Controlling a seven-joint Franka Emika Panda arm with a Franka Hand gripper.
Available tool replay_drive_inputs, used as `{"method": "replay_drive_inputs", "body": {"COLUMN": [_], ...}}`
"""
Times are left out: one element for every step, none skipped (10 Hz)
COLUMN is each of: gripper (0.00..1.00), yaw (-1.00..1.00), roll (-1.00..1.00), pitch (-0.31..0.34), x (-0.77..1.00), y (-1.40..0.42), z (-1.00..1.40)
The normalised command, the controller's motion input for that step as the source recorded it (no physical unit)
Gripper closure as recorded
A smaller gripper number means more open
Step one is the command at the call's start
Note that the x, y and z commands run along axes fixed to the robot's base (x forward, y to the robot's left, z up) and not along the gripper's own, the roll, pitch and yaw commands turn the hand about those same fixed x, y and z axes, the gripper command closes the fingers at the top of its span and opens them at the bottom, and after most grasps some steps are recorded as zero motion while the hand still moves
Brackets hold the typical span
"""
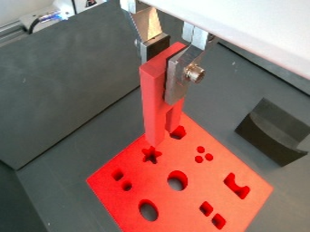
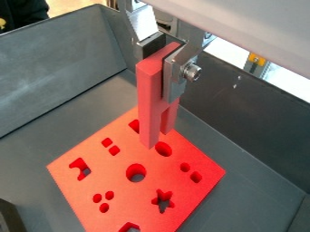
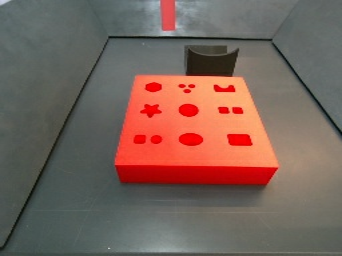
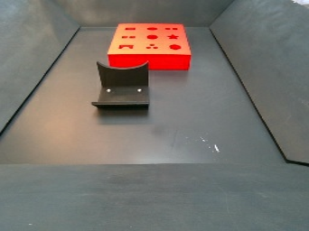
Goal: Insert the double-square object.
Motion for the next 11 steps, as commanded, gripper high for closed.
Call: {"method": "replay_drive_inputs", "body": {"gripper": [1.00, 1.00, 1.00, 1.00, 1.00, 1.00, 1.00, 1.00, 1.00, 1.00, 1.00], "yaw": [-0.38, -0.36, -0.31, -0.28, -0.33, -0.27, -0.23, -0.61, -0.81, -0.92, -0.96], "roll": [-0.15, -0.07, -0.01, 0.00, 0.10, 0.12, 0.12, 0.15, 0.08, 0.00, -0.07], "pitch": [0.000, 0.000, 0.000, 0.007, 0.044, 0.014, 0.000, -0.009, 0.000, 0.000, 0.000], "x": [0.29, 0.19, 0.13, 0.17, 0.33, 0.36, 0.45, 0.46, 0.26, 0.16, 0.14], "y": [0.00, 0.00, 0.00, 0.00, -0.04, -0.10, -0.15, -0.20, -0.08, 0.00, 0.00], "z": [-0.74, -0.81, -0.78, -0.79, -0.74, -0.71, -0.62, -0.60, -0.49, -0.24, -0.04]}}
